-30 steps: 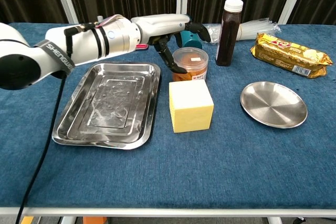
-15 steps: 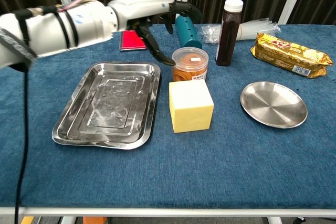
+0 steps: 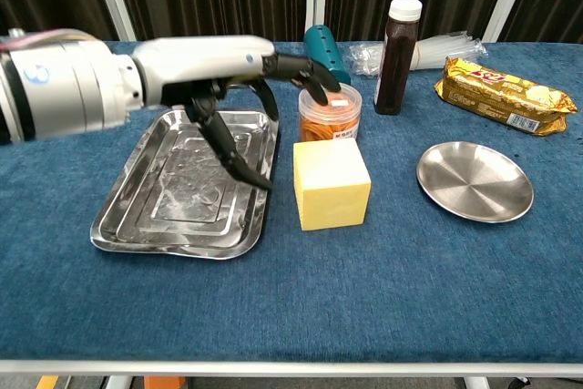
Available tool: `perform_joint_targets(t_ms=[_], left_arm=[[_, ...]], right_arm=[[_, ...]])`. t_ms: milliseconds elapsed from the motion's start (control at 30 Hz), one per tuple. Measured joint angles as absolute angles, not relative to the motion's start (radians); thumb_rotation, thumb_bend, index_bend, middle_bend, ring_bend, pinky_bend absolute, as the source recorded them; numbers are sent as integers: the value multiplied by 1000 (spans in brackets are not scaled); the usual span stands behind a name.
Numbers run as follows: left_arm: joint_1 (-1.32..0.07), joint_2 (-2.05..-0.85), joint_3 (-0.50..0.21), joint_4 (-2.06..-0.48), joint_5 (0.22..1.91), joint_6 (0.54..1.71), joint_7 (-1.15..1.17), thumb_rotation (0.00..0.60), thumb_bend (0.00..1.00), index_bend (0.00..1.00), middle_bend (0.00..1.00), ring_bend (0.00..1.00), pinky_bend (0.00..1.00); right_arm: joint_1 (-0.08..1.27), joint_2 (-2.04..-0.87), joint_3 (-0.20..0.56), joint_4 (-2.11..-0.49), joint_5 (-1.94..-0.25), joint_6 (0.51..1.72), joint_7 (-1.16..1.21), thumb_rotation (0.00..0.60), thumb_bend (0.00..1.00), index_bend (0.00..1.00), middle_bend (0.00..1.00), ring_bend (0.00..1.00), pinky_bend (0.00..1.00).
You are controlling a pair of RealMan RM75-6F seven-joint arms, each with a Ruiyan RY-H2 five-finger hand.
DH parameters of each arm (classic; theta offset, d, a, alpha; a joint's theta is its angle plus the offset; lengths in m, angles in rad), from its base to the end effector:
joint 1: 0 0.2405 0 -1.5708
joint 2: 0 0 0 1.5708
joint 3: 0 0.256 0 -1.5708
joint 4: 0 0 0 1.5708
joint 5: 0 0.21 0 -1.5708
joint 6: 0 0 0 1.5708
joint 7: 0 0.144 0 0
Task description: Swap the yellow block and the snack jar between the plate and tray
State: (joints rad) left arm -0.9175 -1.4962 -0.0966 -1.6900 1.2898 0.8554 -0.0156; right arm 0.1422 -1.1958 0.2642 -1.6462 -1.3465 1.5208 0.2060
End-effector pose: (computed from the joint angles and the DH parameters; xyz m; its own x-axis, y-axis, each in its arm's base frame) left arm -0.0587 0.2963 -0.0344 0.3016 0.5156 0.8020 0.7998 -0.5947 0.0815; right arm -0.2862 -0.2355 0.1773 0.0397 0.2565 0.9657 -0.9992 0.0063 0.0394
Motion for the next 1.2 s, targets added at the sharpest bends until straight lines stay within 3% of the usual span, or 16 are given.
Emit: perform_joint_targets(t_ms=[267,500,900,1200], left_arm=[[-903,-1662,-109,-1595,1228,940,210,600,24,94,50,7,192],[-904,-1731,-130,-1543,1146,924,269,600,24,94,54,15,206],[-926,-1792,-165,-1479,1159,872,210,600,48,154,148,110,320],[-936,-1831,-177,-1432,1195,872,188,600,203,268,275,233,474]], right_arm=[[143,-1196,257,-1641,-1339,1503,212,600,0,0,21,0,0],[137,-1190,250,-1632,-1339,1497,230,600,0,0,20,0,0],[133,-1191,247,-1612,-1328,1484,252,600,0,0,20,0,0],[131,-1192,246,-1604,-1325,1479,262,600,0,0,19,0,0]])
